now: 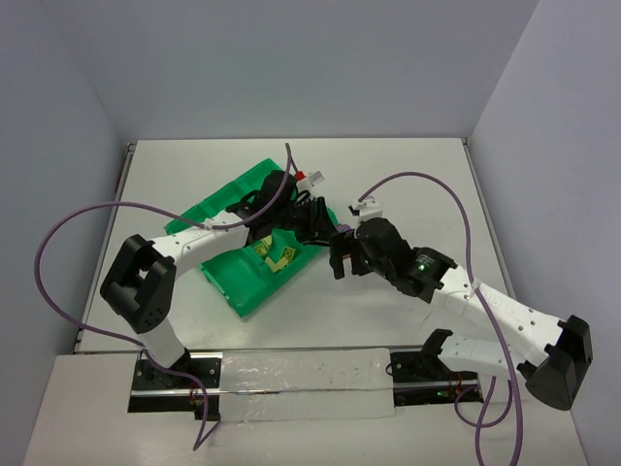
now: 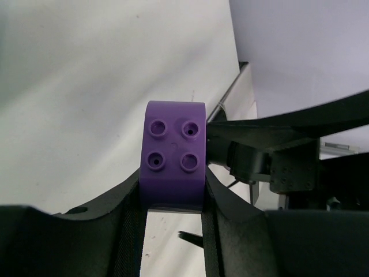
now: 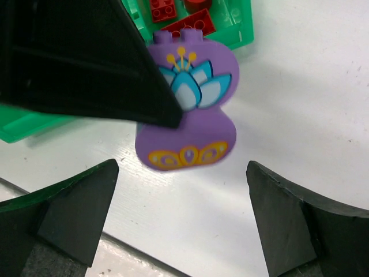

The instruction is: Sort the legos into containers by color

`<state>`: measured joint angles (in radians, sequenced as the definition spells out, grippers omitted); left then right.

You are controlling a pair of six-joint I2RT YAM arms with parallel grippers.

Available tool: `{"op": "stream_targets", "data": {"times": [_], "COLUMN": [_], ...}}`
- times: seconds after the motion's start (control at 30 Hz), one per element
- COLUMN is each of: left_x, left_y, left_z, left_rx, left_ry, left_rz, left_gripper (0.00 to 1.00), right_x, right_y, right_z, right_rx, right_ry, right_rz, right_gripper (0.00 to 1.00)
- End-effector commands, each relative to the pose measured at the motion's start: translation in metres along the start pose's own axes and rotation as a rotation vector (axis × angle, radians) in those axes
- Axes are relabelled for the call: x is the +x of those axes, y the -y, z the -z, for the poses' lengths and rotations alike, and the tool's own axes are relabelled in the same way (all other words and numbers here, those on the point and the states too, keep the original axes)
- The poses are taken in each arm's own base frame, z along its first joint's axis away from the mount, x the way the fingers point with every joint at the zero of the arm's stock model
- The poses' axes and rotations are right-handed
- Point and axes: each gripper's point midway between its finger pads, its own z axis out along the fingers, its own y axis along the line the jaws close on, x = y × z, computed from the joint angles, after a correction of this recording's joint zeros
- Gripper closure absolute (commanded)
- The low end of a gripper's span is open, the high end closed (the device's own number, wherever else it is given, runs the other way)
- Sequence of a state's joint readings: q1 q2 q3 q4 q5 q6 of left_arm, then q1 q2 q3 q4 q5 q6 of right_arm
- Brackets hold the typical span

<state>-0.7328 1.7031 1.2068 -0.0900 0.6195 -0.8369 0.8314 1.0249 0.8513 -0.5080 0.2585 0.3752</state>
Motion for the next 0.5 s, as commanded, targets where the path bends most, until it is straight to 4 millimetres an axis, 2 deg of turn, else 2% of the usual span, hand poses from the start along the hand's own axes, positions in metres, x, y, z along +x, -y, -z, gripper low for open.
{"op": "stream_targets", "data": {"times": [0.0, 0.13, 0.27, 0.37, 0.47], "left_x": [-0.037, -0.052, -0.064, -0.067, -0.066], "left_y": [0.019, 0.019, 0.037, 0.050, 0.055], "left_z": [0.026, 0.052, 0.077, 0.091, 0.095], "left_rx": [-0.021, -0.004, 0.062, 0.097, 0.099], "left_ry": [0.159, 0.252, 0.346, 0.386, 0.378], "left_rz": [-0.048, -0.023, -0.036, -0.051, -0.055], "left_gripper": [1.00, 1.00, 1.00, 1.00, 1.00], "right_x": [-0.028, -0.045, -0.065, -0.081, -0.086], "right_y": [-0.004, -0.006, -0.015, -0.016, -0.020], "right_z": [0.025, 0.052, 0.066, 0.070, 0.068], "right_rx": [-0.037, -0.118, -0.281, -0.384, -0.497], "right_ry": [0.096, 0.185, 0.257, 0.313, 0.332], "right_rz": [-0.014, -0.042, -0.140, -0.247, -0.345], "right_gripper": [0.00, 0.00, 0.01, 0.01, 0.01]}}
